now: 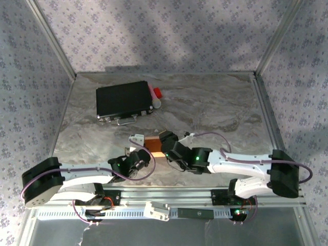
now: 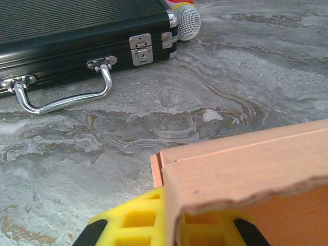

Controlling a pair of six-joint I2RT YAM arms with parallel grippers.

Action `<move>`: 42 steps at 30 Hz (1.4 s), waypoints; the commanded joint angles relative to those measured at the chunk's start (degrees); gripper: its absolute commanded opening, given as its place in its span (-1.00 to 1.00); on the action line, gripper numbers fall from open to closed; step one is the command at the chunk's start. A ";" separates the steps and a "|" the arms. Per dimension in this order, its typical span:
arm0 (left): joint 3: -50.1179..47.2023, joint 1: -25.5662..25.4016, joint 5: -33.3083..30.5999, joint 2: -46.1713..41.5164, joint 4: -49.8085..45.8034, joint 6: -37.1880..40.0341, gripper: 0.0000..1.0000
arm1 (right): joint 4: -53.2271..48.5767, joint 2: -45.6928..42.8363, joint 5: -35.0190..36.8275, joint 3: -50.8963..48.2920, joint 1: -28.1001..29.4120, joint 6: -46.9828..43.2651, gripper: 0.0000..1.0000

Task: Fold the paper box

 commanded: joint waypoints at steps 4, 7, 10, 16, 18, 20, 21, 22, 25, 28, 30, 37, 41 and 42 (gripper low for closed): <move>1.97 -0.81 -1.77 1.52 -0.88 -0.96 -1.00 | 5.93 4.22 -6.47 1.12 -2.94 2.76 0.00; 2.06 -0.96 -2.03 1.63 -1.04 -0.96 -1.00 | 6.12 4.64 -6.96 1.35 -3.56 1.94 -0.08; 2.06 -1.07 -2.21 1.41 -1.29 -1.12 -1.00 | 6.23 4.89 -7.13 0.96 -3.84 1.94 -0.24; 2.92 -1.64 -2.49 0.35 -3.73 -1.45 -0.63 | 8.42 5.33 -9.36 -1.56 -5.31 2.16 -0.72; 3.58 -1.88 -2.40 -0.41 -5.72 -1.94 -0.41 | 9.64 5.69 -10.39 -2.76 -5.72 2.37 -0.79; 4.53 -2.59 -2.22 -1.99 -8.88 -2.56 -0.25 | 10.58 5.99 -10.99 -3.85 -6.08 2.41 -0.85; 4.89 -3.10 -2.22 -3.02 -10.55 -3.06 -0.20 | 10.96 6.03 -11.33 -4.38 -6.21 2.49 -0.86; 5.21 -3.87 -1.99 -4.46 -12.16 -3.56 -0.13 | 11.38 6.04 -11.55 -4.98 -6.32 2.46 -0.89; 5.45 -6.39 -1.41 -9.02 -16.62 -4.96 -0.03 | 12.62 5.99 -12.38 -6.35 -6.78 2.11 -0.92; 7.01 -8.86 -3.65 -13.30 -26.83 -10.61 -0.02 | 12.89 5.95 -12.59 -6.94 -7.00 1.46 -0.93; 7.07 -10.29 -3.74 -16.88 -30.97 -13.18 0.01 | 12.83 6.11 -12.79 -7.08 -6.96 1.32 -0.93; 9.38 -9.81 -1.35 -26.00 -39.55 -18.21 0.01 | 11.95 6.39 -13.29 -7.43 -6.96 0.29 -0.92; 11.06 -2.78 8.30 -26.66 -40.12 -17.64 0.01 | 10.73 6.69 -13.79 -8.26 -7.00 -0.50 -0.91; 10.98 -0.50 11.37 -26.58 -39.47 -17.64 0.05 | 10.97 6.78 -14.13 -8.78 -7.17 -0.60 -0.91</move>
